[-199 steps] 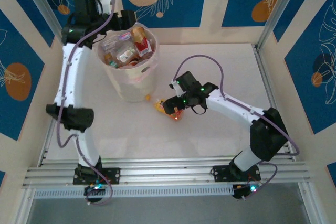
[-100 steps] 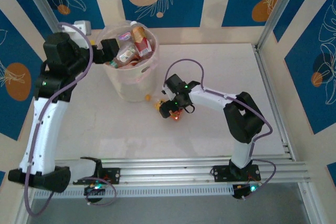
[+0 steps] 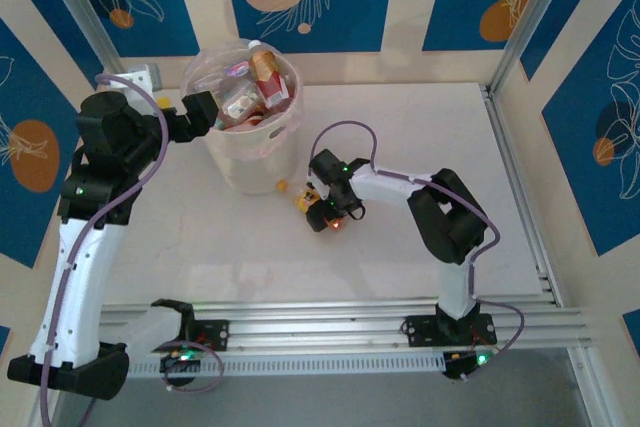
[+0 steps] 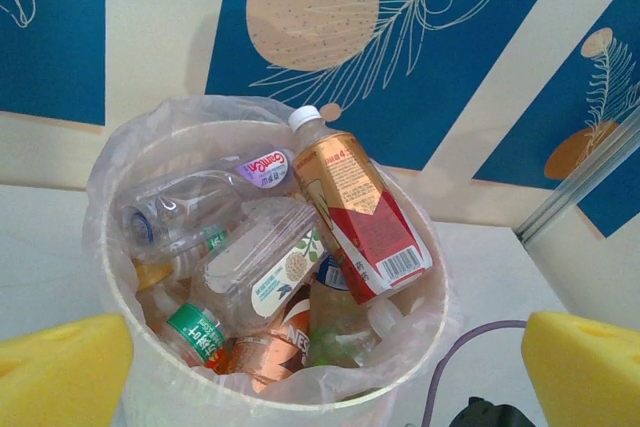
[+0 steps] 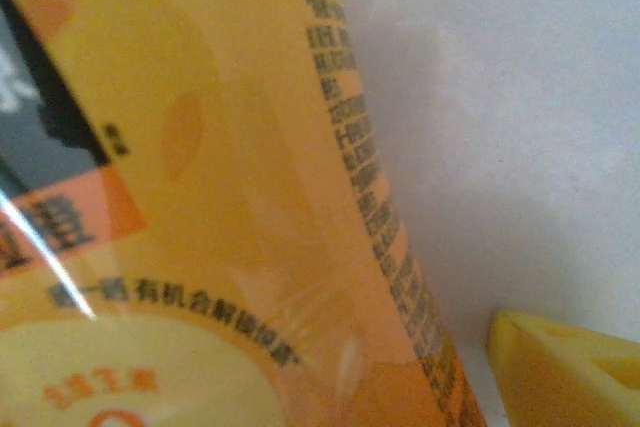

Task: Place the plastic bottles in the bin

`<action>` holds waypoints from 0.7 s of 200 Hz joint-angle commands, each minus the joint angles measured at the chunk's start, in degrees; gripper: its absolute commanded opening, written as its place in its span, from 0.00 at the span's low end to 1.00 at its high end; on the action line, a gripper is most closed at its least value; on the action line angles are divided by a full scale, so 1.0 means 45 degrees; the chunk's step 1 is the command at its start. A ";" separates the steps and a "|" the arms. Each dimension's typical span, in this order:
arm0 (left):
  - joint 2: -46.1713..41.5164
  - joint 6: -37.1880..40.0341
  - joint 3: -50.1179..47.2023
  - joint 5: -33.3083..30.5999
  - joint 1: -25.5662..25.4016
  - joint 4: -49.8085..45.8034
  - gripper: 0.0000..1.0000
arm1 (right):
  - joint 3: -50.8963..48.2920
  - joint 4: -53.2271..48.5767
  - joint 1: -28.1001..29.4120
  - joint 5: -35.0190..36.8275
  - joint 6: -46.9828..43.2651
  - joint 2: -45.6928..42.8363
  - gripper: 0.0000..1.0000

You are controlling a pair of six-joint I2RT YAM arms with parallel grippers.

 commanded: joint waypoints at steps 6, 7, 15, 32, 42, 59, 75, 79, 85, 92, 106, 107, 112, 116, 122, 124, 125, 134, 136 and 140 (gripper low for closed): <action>-0.0014 -0.0324 -0.0151 0.0031 -0.0094 0.0517 0.99 | 0.0163 -0.0598 0.0122 0.0272 0.0324 0.0299 0.80; -0.0015 -0.0334 -0.0152 0.0042 -0.0086 0.0527 0.99 | 0.0143 -0.0604 0.0113 0.0295 0.0339 0.0308 0.79; -0.0015 -0.0373 -0.0191 0.0087 -0.0080 0.0585 0.99 | 0.0096 -0.0617 0.0124 0.0333 0.0423 0.0300 0.76; 0.0014 -0.0420 -0.0228 0.0165 -0.0090 0.0635 0.99 | -0.0066 -0.0560 0.0106 0.0317 0.0564 0.0153 0.70; 0.0041 -0.0423 -0.0214 0.0208 -0.0087 0.0634 1.00 | -0.0164 -0.0532 0.0120 0.0298 0.0636 -0.0024 0.65; 0.0050 -0.0462 -0.0212 0.0262 -0.0088 0.0612 1.00 | -0.0315 -0.0531 0.0122 0.0353 0.0761 -0.0386 0.55; 0.0044 -0.0518 -0.0224 0.0360 -0.0092 0.0593 0.99 | -0.0509 -0.0550 0.0124 0.0555 0.0921 -0.0863 0.50; 0.0044 -0.0530 -0.0230 0.0398 -0.0096 0.0592 1.00 | -0.0566 -0.0569 0.0119 0.0609 0.0963 -0.1013 0.49; 0.0062 -0.0540 -0.0220 0.0462 -0.0095 0.0594 1.00 | -0.0642 -0.0582 0.0105 0.0676 0.1003 -0.1237 0.49; 0.0062 -0.0559 -0.0224 0.0551 -0.0097 0.0615 1.00 | -0.0725 -0.0652 0.0099 0.0815 0.1055 -0.1502 0.49; 0.0060 -0.0615 -0.0212 0.0757 -0.0110 0.0644 1.00 | -0.0850 -0.0864 0.0104 0.1128 0.1206 -0.2152 0.49; 0.0052 -0.0626 -0.0202 0.0776 -0.0114 0.0649 1.00 | -0.0871 -0.0883 0.0095 0.1153 0.1209 -0.2196 0.49; 0.0044 -0.0642 -0.0212 0.0868 -0.0117 0.0649 0.99 | -0.0903 -0.0980 0.0102 0.1295 0.1288 -0.2433 0.49; 0.0046 -0.0671 -0.0212 0.0946 -0.0103 0.0672 1.00 | -0.0936 -0.1068 0.0104 0.1401 0.1323 -0.2662 0.49; 0.0060 -0.0676 -0.0212 0.1086 -0.0114 0.0710 1.00 | -0.0966 -0.1173 0.0086 0.1550 0.1409 -0.3009 0.49; 0.0062 -0.0686 -0.0212 0.1122 -0.0107 0.0727 0.99 | -0.0970 -0.1224 0.0100 0.1588 0.1423 -0.3116 0.48; 0.0063 -0.0691 -0.0212 0.1144 -0.0112 0.0730 1.00 | -0.0970 -0.1239 0.0092 0.1598 0.1435 -0.3196 0.48; 0.0082 -0.0734 -0.0212 0.1354 -0.0134 0.0785 0.99 | -0.1008 -0.1394 0.0103 0.1770 0.1536 -0.3796 0.47; 0.0082 -0.0749 -0.0222 0.1409 -0.0136 0.0799 0.99 | -0.1024 -0.1416 0.0104 0.1809 0.1552 -0.3928 0.47; 0.0101 -0.0787 -0.0230 0.1507 -0.0154 0.0827 1.00 | -0.1031 -0.1464 0.0099 0.1863 0.1599 -0.4212 0.47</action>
